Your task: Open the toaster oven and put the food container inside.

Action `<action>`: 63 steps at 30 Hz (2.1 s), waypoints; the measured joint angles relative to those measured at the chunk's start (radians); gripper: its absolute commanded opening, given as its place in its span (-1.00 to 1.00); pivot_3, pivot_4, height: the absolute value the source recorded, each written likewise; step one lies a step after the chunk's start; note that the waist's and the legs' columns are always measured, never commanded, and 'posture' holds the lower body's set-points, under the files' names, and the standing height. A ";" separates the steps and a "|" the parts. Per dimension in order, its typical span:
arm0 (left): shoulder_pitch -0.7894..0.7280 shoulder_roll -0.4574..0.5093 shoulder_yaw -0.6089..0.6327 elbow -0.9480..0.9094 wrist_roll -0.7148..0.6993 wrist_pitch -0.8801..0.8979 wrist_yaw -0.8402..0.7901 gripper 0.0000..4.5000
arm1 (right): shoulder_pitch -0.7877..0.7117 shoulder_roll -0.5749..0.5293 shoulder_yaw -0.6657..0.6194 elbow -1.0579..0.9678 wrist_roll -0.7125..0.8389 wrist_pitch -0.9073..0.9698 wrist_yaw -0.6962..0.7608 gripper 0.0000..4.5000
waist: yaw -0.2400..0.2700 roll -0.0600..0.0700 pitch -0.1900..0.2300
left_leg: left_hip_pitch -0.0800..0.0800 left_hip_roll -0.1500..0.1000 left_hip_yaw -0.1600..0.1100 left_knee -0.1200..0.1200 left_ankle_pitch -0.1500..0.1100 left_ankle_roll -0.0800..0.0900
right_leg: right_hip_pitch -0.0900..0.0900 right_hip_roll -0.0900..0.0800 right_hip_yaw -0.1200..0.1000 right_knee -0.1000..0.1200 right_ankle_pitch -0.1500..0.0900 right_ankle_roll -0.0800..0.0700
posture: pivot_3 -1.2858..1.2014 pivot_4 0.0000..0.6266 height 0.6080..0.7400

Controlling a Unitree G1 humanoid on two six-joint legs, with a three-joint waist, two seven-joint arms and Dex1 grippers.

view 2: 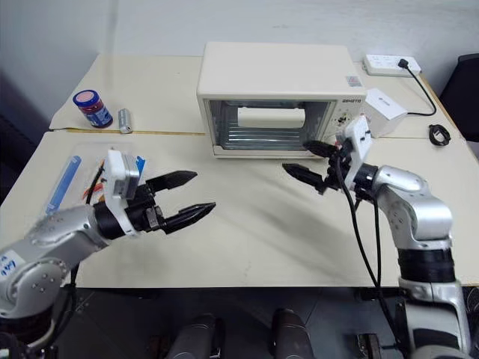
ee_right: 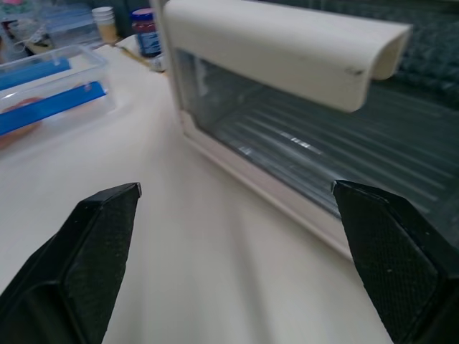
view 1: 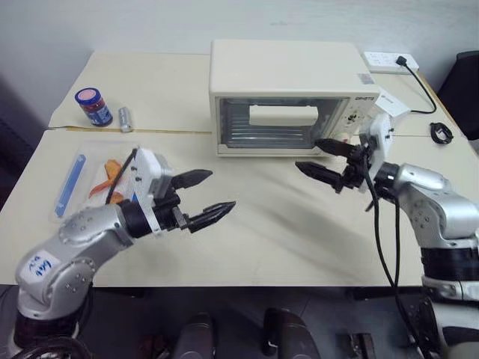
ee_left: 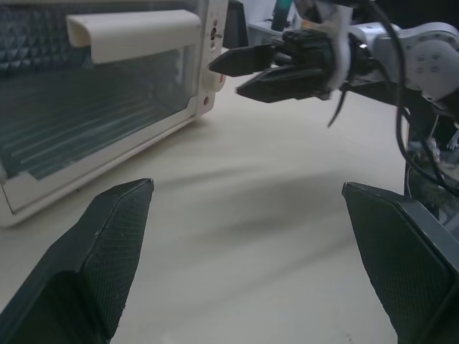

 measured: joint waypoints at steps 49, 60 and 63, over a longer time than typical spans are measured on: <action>-0.355 -0.082 -0.393 0.510 0.609 -0.303 -0.277 -0.99 | 0.565 -0.165 -0.194 -0.467 0.150 0.115 0.089 1.00 | 0.006 0.001 0.001 | -0.001 -0.001 0.000 0.000 0.000 0.000 | 0.000 0.000 -0.001 -0.001 0.000 0.001 | 0.03 -0.52 1.00; -0.237 -0.093 -0.484 0.450 0.730 -0.284 -0.251 -0.99 | 0.496 -0.251 -0.307 -0.548 0.366 0.228 0.117 1.00 | 0.005 0.001 0.001 | 0.000 0.000 0.001 0.001 0.000 0.001 | 0.001 0.000 0.001 -0.001 0.001 0.002 | 0.03 -0.52 1.00; -0.200 -0.093 -0.484 0.409 0.743 -0.268 -0.239 -0.99 | 0.423 -0.254 -0.279 -0.537 0.374 0.228 0.119 1.00 | 0.005 0.001 0.001 | 0.000 0.000 0.000 0.001 0.000 0.001 | 0.001 0.000 0.000 -0.001 0.001 0.002 | 0.03 -0.52 1.00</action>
